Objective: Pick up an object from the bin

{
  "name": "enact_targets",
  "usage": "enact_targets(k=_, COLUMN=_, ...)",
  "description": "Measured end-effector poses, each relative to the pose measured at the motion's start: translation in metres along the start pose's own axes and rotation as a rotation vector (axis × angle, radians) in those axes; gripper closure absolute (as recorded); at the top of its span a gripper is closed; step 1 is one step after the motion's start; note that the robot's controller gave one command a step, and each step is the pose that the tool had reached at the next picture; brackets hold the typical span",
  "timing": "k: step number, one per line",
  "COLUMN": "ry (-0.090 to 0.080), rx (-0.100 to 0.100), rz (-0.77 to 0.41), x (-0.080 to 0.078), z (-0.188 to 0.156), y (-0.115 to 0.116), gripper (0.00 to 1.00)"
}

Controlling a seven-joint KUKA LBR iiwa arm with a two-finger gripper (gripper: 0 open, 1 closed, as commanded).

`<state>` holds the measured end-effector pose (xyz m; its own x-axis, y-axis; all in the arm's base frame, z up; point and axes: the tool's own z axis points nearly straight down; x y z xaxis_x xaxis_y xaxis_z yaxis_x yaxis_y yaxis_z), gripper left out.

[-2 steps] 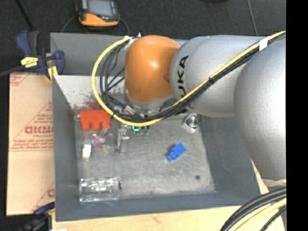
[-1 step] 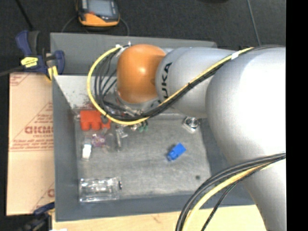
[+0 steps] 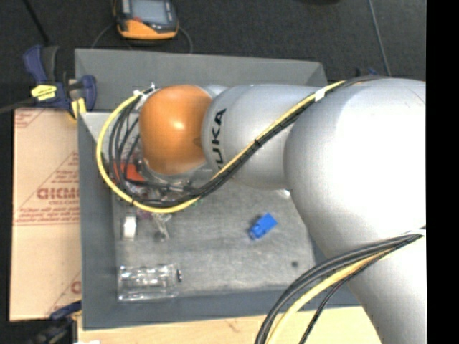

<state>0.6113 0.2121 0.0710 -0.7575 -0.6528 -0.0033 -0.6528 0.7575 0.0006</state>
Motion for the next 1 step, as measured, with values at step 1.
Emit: enact_targets(k=1, ry=0.000, rx=-0.001, rz=0.008, x=0.0005, z=-0.0003, y=-0.0015, gripper=1.00)
